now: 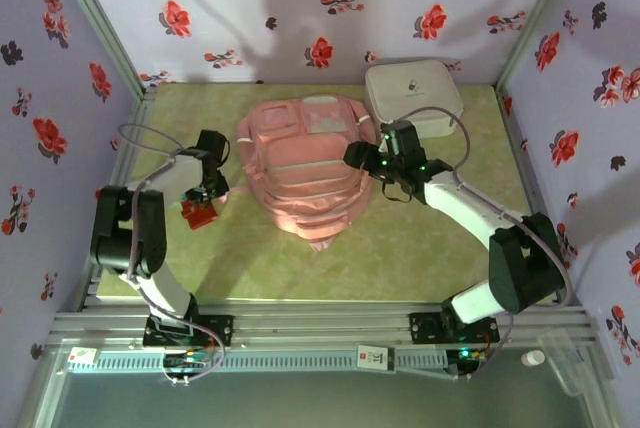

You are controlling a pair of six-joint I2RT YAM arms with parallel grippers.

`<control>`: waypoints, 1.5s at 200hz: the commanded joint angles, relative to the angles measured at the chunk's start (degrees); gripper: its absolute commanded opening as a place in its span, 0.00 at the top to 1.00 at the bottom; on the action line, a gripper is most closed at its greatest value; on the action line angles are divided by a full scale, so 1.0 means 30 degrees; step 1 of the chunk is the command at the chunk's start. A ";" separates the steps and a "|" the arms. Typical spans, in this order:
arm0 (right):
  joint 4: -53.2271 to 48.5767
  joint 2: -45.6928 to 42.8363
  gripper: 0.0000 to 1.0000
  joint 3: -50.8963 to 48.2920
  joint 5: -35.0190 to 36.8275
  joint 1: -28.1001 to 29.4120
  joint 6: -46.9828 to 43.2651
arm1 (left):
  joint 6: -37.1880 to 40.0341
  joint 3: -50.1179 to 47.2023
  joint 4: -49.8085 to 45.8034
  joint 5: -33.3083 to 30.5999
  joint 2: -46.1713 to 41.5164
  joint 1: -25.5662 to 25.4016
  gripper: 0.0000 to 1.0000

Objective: Pack the student bag

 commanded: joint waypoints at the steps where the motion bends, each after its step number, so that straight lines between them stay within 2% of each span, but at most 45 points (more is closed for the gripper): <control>1: -0.0154 0.0167 0.24 0.0023 0.0467 0.0247 -0.0158 | 0.0877 0.1052 -0.1748 -0.1439 0.1415 -0.0204 0.62; 32: -0.0174 0.0476 0.26 0.0234 0.0664 0.0867 -0.0293 | 0.1190 0.1897 -0.2531 -0.2125 0.2885 -0.0489 0.68; 49: -0.0244 0.0694 0.27 0.0430 0.0785 0.1180 -0.0250 | 0.0989 0.1965 -0.2768 -0.2417 0.3251 -0.0561 0.75; 106: -0.0154 0.0670 0.27 0.0370 0.1100 0.1301 -0.0076 | 0.0780 0.1773 -0.2717 -0.2432 0.1887 -0.0862 0.99; 139: -0.0032 0.0584 0.27 0.0350 0.1057 0.1387 -0.0072 | 0.0633 0.1786 -0.3229 -0.2101 -0.0882 -0.1354 1.00; 191: 0.1453 0.0873 0.27 0.0460 -0.0259 0.2485 -0.0709 | -0.0293 0.2961 -0.3522 0.0673 -0.4857 -0.3205 1.00; 248: 0.3056 0.1137 0.29 0.1054 -0.1134 0.5596 -0.2479 | -0.2612 0.4256 -0.0669 0.5005 -0.6047 -0.5109 1.00; 300: 0.4247 0.1437 0.31 0.1178 -0.0043 0.7157 -0.4786 | -0.5754 0.4047 0.1517 0.6903 -0.6136 -0.5533 1.00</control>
